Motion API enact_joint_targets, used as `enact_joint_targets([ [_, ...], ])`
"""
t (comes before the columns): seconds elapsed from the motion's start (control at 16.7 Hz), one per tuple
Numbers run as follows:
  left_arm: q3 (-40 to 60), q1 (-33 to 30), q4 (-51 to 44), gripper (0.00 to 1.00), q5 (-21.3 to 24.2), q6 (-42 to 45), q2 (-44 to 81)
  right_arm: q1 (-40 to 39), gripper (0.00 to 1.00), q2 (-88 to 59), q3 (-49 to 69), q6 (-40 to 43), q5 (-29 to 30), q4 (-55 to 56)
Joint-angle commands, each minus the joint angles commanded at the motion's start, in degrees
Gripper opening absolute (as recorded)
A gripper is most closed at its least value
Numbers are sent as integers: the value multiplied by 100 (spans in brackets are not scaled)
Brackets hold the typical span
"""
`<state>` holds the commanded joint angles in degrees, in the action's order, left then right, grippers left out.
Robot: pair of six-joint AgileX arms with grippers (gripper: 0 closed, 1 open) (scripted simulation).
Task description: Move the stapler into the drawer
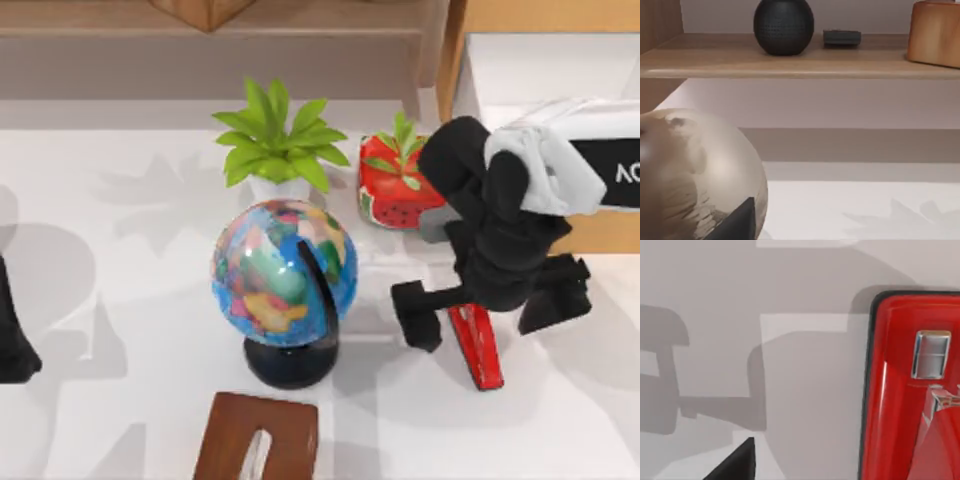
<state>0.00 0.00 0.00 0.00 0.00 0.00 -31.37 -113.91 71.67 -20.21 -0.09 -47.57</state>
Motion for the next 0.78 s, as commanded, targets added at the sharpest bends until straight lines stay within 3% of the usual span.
enact_joint_targets([
  [0.24,0,0,0,100,0,0,0,0,100,-27,-42,0,0,53],
  [0.78,0,0,0,100,0,0,0,0,32,-27,-42,0,0,53],
])
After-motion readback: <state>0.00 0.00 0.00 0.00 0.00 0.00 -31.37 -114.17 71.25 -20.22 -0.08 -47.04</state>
